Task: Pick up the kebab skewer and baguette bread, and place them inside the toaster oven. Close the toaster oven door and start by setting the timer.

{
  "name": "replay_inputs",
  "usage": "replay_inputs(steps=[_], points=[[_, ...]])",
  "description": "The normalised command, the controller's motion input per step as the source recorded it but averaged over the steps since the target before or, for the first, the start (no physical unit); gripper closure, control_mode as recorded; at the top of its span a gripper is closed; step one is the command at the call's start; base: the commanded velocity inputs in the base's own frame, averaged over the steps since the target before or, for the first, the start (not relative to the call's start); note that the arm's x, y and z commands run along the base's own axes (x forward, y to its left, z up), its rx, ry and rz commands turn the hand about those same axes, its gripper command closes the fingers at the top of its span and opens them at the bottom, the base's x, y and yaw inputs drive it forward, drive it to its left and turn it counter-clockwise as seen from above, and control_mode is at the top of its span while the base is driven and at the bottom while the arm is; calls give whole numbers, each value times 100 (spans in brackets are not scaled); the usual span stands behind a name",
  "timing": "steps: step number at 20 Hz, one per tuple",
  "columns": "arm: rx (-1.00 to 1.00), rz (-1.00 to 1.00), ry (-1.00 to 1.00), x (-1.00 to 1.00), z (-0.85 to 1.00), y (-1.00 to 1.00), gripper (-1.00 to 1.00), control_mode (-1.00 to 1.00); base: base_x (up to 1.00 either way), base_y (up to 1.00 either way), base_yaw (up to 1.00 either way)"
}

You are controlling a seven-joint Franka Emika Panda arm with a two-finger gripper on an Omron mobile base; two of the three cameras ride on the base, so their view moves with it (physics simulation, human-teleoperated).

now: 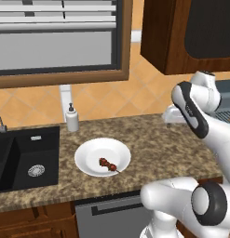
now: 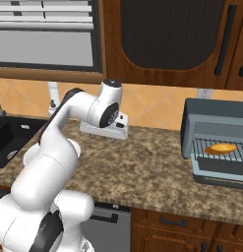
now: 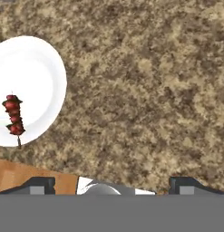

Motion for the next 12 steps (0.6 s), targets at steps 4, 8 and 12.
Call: replay_inputs(steps=[4, 8, 12], points=[[-6, 37, 8, 8, -27, 100, -100, -100, 0, 0, 0], [-8, 30, 6, 8, -22, 100, -100, -100, 0, 0, 0], [-8, 28, 6, 6, -24, 100, -100, -100, 0, 0, 0]])
